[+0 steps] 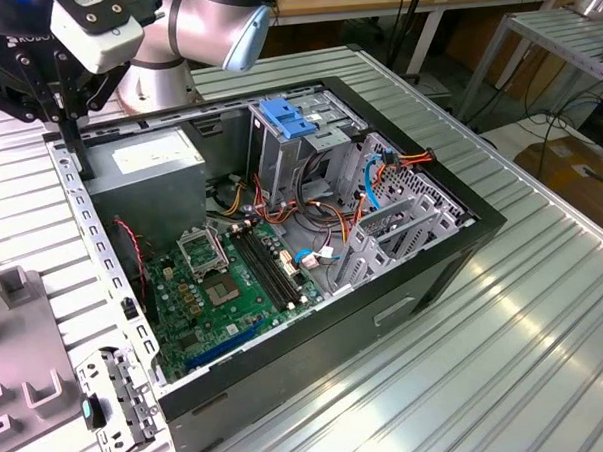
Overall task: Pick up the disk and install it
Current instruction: 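Reach for the disk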
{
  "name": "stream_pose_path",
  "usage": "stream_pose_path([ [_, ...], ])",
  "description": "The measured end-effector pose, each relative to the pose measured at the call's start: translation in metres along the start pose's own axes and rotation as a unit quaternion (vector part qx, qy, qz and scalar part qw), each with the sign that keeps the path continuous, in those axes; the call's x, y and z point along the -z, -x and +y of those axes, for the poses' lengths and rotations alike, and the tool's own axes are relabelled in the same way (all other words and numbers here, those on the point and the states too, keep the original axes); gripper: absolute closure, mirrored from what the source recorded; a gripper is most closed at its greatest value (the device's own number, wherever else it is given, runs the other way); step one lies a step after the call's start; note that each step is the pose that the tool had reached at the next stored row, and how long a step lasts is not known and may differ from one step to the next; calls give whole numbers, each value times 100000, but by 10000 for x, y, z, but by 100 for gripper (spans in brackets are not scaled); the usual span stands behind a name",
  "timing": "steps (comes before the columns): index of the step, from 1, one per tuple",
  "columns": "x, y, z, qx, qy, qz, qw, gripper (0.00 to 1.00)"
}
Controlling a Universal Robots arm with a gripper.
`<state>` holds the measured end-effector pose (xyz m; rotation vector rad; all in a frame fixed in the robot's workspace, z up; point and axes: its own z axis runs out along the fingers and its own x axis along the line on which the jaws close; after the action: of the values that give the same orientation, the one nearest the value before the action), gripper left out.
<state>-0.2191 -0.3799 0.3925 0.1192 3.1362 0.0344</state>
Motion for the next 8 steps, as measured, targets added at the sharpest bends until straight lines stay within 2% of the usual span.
stream_pose_path([
  [8,0,-93,-7,2,3,-1,100000,89],
])
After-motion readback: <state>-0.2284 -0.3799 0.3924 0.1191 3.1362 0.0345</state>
